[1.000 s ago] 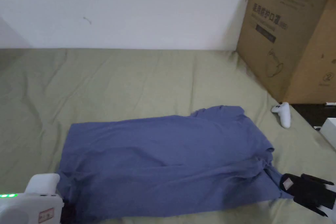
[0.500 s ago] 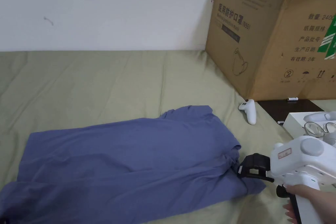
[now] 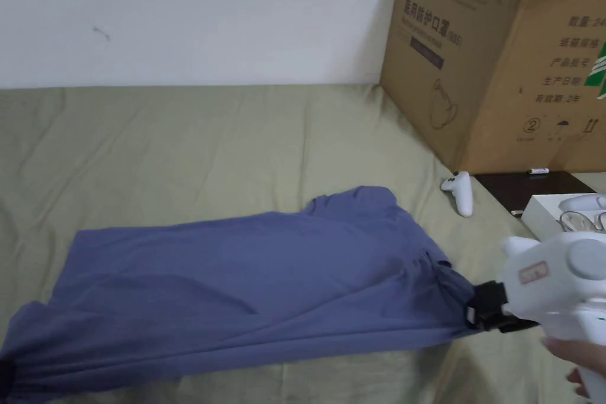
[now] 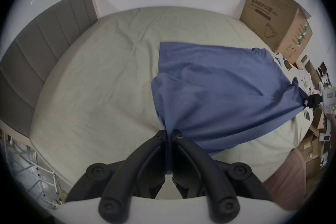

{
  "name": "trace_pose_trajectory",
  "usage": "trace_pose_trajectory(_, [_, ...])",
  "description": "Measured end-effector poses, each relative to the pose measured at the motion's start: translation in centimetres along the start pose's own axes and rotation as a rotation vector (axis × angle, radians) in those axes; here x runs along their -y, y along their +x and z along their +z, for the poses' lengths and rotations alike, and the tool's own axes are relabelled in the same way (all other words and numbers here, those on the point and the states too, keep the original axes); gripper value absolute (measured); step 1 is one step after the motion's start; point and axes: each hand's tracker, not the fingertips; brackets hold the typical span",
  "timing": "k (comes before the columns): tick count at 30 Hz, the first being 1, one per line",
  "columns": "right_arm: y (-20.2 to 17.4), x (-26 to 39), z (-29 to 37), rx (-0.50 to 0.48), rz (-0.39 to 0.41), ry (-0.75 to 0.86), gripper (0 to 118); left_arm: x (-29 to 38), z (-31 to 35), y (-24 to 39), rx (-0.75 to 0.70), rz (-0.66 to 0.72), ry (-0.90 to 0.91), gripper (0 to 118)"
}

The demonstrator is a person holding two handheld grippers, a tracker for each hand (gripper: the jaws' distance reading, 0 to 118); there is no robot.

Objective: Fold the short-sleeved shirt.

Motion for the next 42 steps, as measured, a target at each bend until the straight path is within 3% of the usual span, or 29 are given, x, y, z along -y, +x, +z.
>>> trace_pose_trajectory(2, [-0.7,2.0,2.6,0.003,-0.021,-0.004,12,0.4,2.1,-0.5,0.022,0.006,-0.008,4])
trace_pose_trajectory(6, [0.3,6.2,4.9,-0.096,-0.139,-0.071,12,2.9,3.8,-1.5,0.042,-0.064,-0.108,4])
trace_pose_trajectory(9, [1.5,8.5,2.7,-0.082,-0.147,-0.108,12,5.1,2.1,-3.2,0.167,0.058,-0.212,5])
trace_pose_trajectory(11, [2.0,9.4,0.7,-0.066,-0.177,-0.124,12,6.6,0.3,-4.3,0.237,0.156,-0.273,18])
trace_pose_trajectory(12, [2.1,9.9,0.0,-0.066,-0.194,-0.124,14,7.1,-0.3,-4.7,0.238,0.176,-0.269,35])
trace_pose_trajectory(13, [2.0,9.9,-0.3,-0.076,-0.202,-0.127,38,7.4,-0.5,-5.0,0.228,0.18,-0.258,75])
trace_pose_trajectory(14, [2.0,9.9,-0.5,-0.075,-0.215,-0.134,49,7.6,-0.6,-5.3,0.212,0.175,-0.249,75])
trace_pose_trajectory(16, [1.3,9.7,0.2,0.011,-0.214,-0.164,73,7.5,-0.2,-5.6,0.19,0.165,-0.243,91])
trace_pose_trajectory(17, [0.9,9.4,0.8,0.045,-0.209,-0.193,95,7.4,0.5,-5.8,0.184,0.166,-0.236,103])
trace_pose_trajectory(20, [-0.6,8.2,4.1,0.03,-0.164,-0.144,98,5.7,3.3,-6.3,0.207,0.185,-0.165,101])
trace_pose_trajectory(23, [-3.1,7.1,7.5,-0.016,-0.124,0.008,98,4.0,6.1,-5.3,0.21,0.2,-0.041,101])
trace_pose_trajectory(26, [-6.6,7.8,10.6,-0.148,-0.045,0.308,96,3.3,9.1,-3.0,0.187,0.206,0.184,95])
trace_pose_trajectory(27, [-8.0,8.6,11.6,-0.201,0.027,0.452,88,3.3,10.3,-1.8,0.152,0.181,0.311,83])
trace_pose_trajectory(28, [-9.1,9.4,12.4,-0.231,0.099,0.573,51,3.5,10.8,-0.9,0.135,0.142,0.383,53])
trace_pose_trajectory(29, [-10.5,10.5,13.1,-0.216,0.144,0.735,3,4.0,11.4,0.2,0.141,0.094,0.483,20])
trace_pose_trajectory(30, [-11.7,11.2,13.1,-0.159,0.128,0.847,0,4.6,11.6,1.3,0.154,0.065,0.578,0])
trace_pose_trajectory(31, [-12.6,11.8,13.3,-0.058,0.054,0.928,0,5.0,11.9,2.0,0.137,0.063,0.64,0])
trace_pose_trajectory(32, [-13.1,11.7,13.5,-0.09,0.01,0.95,0,4.8,12.1,2.9,0.179,0.075,0.661,0])
trace_pose_trajectory(33, [-13.4,11.2,13.4,-0.199,0.011,0.936,0,4.4,12.2,3.3,0.224,0.085,0.654,0])
trace_pose_trajectory(35, [-14.1,10.4,12.6,-0.183,0.014,0.925,0,3.1,12.5,4.4,0.171,0.115,0.666,0])
trace_pose_trajectory(38, [-14.7,9.1,11.7,-0.21,0.112,0.868,0,-1.4,10.7,3.2,0.191,0.126,0.6,0])
trace_pose_trajectory(40, [-15.0,8.8,11.2,-0.18,0.153,0.826,0,-6.4,7.9,1.3,0.239,0.145,0.384,0])
trace_pose_trajectory(42, [-15.0,8.8,10.4,-0.176,0.164,0.803,0,-11.5,0.9,-1.4,0.357,0.172,-0.015,0])
